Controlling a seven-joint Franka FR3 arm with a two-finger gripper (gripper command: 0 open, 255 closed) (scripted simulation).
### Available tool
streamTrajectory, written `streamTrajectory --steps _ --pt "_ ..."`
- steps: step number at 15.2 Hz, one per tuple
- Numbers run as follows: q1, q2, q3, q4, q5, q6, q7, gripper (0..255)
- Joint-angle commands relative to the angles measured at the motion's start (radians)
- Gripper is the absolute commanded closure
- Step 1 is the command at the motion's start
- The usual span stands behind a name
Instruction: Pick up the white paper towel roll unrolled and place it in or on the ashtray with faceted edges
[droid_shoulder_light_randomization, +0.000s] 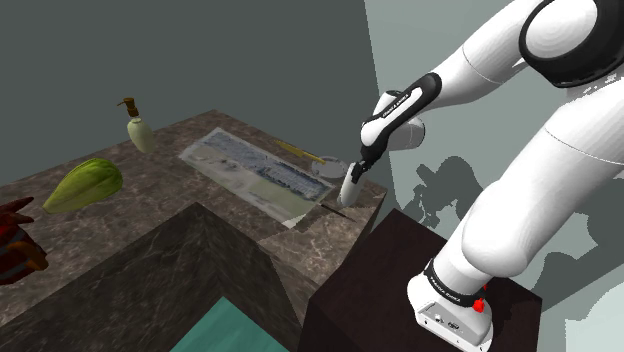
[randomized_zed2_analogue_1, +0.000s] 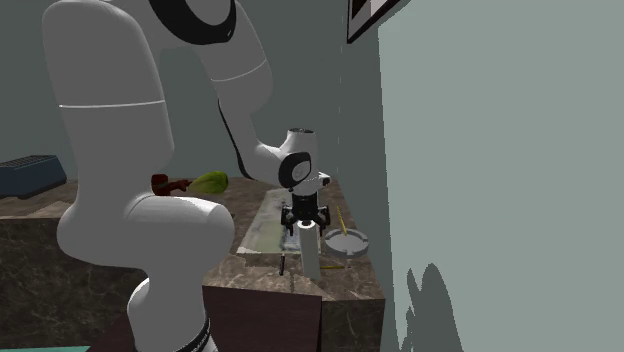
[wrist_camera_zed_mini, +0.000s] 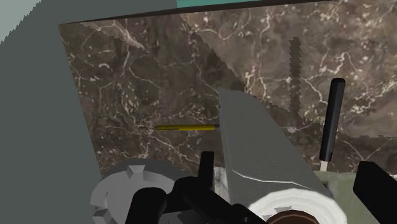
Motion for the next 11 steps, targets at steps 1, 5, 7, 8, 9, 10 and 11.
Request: streamTrajectory --steps 1,5,7,8,9,10,11 --pt "0.0 0.001 0.0 0.0 0.001 0.001 -0.001 0" --pt "0.0 0.001 0.0 0.0 0.001 0.001 -0.001 255" --pt "0.0 0.001 0.0 0.0 0.001 0.001 -0.001 255" --pt "0.0 0.001 0.0 0.0 0.001 0.001 -0.001 255" --pt "0.0 0.001 0.0 0.0 0.001 0.001 -0.001 255" --pt "0.0 0.001 0.0 0.0 0.001 0.001 -0.002 255" --pt "0.0 0.001 0.0 0.001 0.001 0.001 -0.002 255"
